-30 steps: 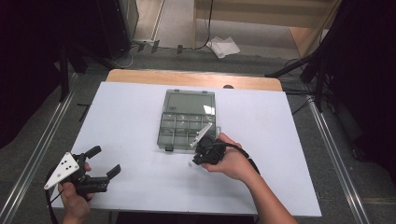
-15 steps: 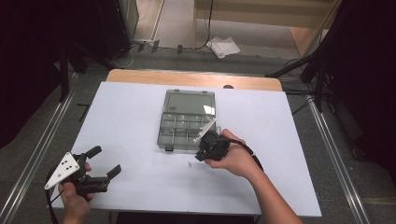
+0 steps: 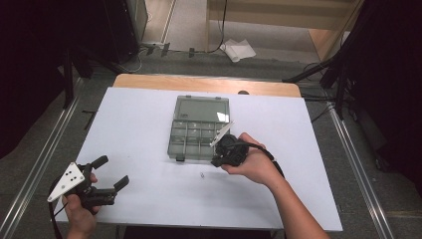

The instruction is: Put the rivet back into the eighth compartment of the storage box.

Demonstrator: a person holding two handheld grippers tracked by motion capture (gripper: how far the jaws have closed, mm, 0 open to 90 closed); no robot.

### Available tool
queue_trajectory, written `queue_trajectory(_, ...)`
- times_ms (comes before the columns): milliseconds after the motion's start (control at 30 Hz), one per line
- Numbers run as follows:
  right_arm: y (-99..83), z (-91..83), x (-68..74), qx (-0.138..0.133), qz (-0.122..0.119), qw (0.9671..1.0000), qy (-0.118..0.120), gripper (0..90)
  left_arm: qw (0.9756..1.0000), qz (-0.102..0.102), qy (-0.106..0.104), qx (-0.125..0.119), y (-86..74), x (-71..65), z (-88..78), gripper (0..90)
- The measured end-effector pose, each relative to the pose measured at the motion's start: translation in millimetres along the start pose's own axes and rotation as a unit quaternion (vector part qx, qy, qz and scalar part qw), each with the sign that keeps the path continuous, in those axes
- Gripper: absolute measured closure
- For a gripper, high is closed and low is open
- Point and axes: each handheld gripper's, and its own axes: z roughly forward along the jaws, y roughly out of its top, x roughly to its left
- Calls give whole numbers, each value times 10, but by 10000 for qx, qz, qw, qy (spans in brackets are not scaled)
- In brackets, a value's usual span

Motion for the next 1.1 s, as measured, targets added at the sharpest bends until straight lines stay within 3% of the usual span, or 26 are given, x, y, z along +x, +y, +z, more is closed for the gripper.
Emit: queue_trajectory(1100,82,-176,-246,-47,167,9998,-82,838,10000,51,-14,-4,0,-4,-4,0)
